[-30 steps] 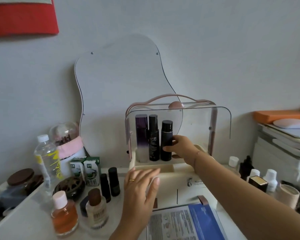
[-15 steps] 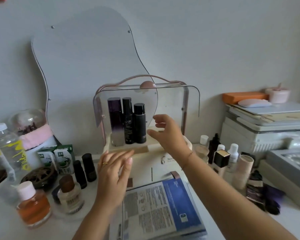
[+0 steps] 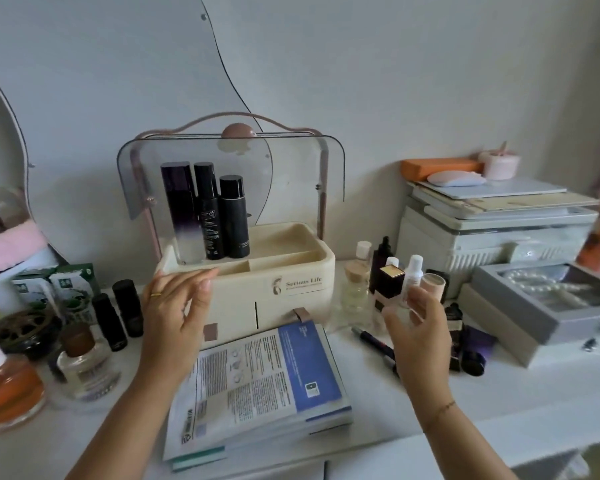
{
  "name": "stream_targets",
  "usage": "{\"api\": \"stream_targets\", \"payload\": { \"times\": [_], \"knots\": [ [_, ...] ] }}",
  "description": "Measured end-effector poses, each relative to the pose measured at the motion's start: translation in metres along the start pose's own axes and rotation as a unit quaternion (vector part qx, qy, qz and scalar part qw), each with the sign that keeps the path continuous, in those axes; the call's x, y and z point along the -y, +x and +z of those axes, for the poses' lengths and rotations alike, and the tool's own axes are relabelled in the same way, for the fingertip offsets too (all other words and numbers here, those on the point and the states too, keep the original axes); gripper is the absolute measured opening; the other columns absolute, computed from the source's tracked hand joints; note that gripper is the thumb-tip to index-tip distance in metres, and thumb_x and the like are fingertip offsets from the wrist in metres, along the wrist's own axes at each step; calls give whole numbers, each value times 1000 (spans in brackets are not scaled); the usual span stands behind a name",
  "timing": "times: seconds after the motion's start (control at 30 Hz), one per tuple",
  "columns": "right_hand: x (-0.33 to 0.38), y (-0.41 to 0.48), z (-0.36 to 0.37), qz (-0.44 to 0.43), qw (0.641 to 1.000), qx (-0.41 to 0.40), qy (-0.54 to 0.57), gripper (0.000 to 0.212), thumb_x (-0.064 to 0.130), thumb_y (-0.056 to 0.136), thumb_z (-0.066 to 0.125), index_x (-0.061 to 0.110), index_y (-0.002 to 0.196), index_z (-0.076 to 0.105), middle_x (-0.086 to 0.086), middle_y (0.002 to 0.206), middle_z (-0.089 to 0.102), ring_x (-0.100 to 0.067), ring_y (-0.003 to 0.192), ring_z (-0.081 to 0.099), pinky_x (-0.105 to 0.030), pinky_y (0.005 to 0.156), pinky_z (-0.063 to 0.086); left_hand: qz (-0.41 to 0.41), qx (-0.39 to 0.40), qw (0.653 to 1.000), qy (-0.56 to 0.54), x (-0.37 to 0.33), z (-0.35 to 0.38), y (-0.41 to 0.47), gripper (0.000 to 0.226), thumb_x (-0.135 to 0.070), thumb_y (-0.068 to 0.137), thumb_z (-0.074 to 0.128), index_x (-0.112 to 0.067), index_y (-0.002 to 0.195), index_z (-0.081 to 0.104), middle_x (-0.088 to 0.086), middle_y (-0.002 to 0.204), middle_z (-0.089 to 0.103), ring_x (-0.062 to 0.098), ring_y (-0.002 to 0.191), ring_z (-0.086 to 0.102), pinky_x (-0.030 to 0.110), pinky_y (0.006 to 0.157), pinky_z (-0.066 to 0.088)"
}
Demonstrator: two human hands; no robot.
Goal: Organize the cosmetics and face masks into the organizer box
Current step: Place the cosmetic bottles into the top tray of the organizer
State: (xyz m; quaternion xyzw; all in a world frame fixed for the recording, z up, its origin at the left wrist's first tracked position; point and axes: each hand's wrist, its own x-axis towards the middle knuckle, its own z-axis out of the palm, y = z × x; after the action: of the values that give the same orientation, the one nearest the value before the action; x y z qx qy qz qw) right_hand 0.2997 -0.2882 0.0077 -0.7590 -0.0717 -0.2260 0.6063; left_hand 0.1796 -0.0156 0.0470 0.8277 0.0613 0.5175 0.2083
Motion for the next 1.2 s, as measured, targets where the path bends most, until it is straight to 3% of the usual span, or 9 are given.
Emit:
{"api": "stream_targets", "payload": {
  "times": [0.2,0.33,0.53,0.67,0.77,0.9,1.03,1.13,1.2],
  "knots": [
    [0,7,19,41,998,6,-37,50,17,82,66,17,129,48,11,103,51,-10,93,49,-25,76,39,0,10,1000,1,-2,-2,0,44,-34,96,35,-9,109,70,-8,106,63,3,102,44,49,100,33],
    [0,13,25,87,996,8,-36,45,18,84,63,17,127,47,9,99,54,-12,90,52,-26,72,40,7,10,1000,3,0,-2,-1,44,-34,96,35,-9,109,70,-8,106,64,4,101,46,42,98,32],
    [-2,16,23,88,995,33,-35,13,17,84,64,16,94,57,10,79,59,-20,87,61,-28,70,43,6,7,1000,9,-2,0,0,44,-33,96,35,-9,109,70,-8,105,63,5,100,45,39,98,30],
    [18,9,14,23,999,41,-15,16,17,84,67,15,98,60,2,83,63,-20,86,61,-27,75,49,6,6,1000,7,-1,0,-1,44,-34,96,35,-10,109,70,-8,105,63,3,100,45,40,97,32],
    [63,3,10,-93,993,58,42,31,24,80,70,35,107,57,18,92,66,2,90,62,-12,78,48,-3,6,1000,5,-2,1,-2,44,-35,96,35,-11,108,70,-8,106,65,4,102,48,50,99,36],
    [125,14,34,-171,956,218,99,36,32,76,69,45,107,57,14,99,69,1,94,64,-15,81,52,-5,3,1000,3,-2,1,-2,49,-42,98,33,-12,107,70,-7,106,66,14,104,55,49,99,38],
    [145,45,97,-115,946,299,56,36,25,79,71,23,113,62,8,86,67,-6,83,63,-12,71,51,-22,6,1000,6,-3,0,-1,45,-43,97,33,-17,110,68,-14,107,62,3,106,48,48,96,40],
    [140,70,138,8,950,306,61,37,19,79,73,14,113,63,-1,90,68,-19,89,65,-36,84,56,-26,6,1000,10,-4,0,-1,38,-35,96,36,-20,110,69,-18,107,61,-6,105,43,55,95,40],
    [134,81,157,50,951,299,59,24,14,77,73,12,100,67,0,81,67,-22,88,66,-44,85,55,-23,4,1000,9,-3,0,-1,39,-34,96,36,-19,109,69,-17,107,62,-8,105,43,57,98,38]
  ]
}}
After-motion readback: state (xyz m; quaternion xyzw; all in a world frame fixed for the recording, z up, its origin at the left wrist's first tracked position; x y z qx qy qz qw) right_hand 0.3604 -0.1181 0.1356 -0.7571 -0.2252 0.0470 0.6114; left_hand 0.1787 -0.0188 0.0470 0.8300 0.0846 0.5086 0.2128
